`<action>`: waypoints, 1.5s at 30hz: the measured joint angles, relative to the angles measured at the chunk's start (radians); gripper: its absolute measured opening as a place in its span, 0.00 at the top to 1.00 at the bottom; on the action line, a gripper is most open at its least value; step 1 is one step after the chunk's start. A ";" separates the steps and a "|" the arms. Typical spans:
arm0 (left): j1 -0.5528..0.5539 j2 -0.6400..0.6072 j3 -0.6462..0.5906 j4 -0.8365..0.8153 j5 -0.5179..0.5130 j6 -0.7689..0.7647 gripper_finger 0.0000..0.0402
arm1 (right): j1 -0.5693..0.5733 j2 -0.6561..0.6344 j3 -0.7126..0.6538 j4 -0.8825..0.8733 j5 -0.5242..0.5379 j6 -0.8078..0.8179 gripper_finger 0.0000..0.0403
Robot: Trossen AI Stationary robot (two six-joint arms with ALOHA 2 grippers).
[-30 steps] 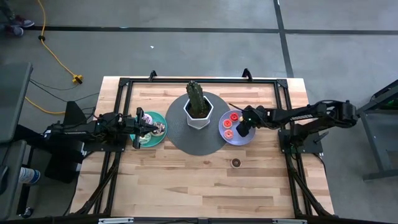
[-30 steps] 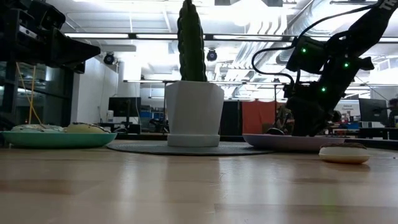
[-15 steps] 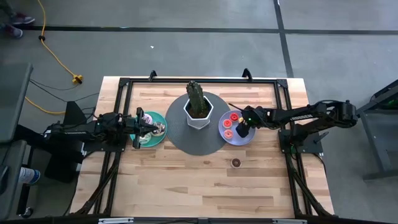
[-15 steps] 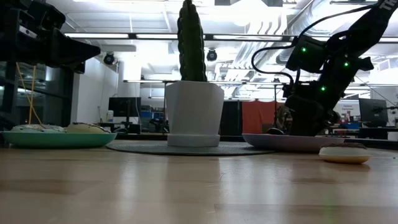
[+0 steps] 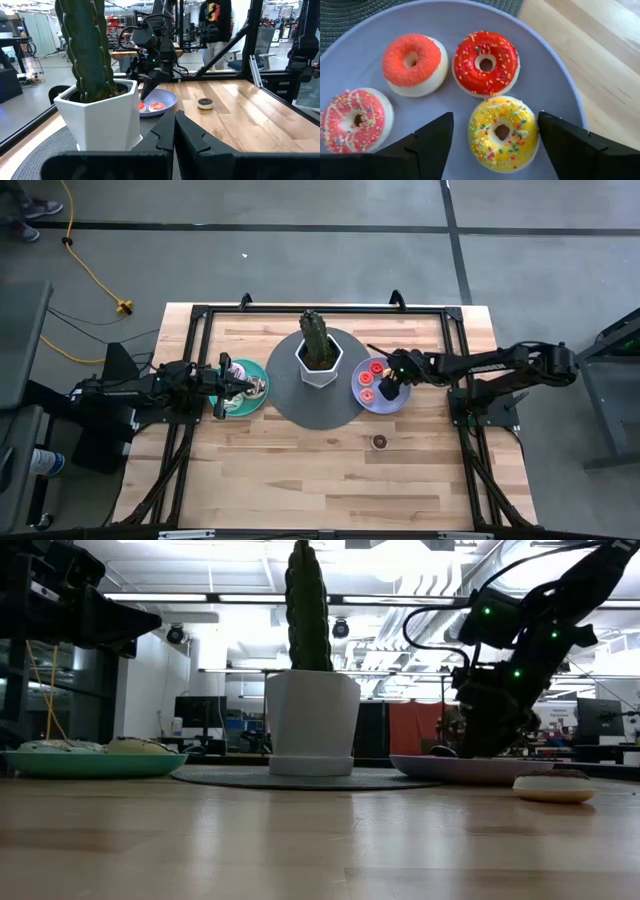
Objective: Pick & Place donuts
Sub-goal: Put the small yellow donut on the purple plate, then put the small brown donut on the purple plate
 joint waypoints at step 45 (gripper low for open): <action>0.000 0.000 0.000 0.000 0.000 0.000 1.00 | 0.261 -0.507 0.000 -0.207 -0.176 -0.073 0.30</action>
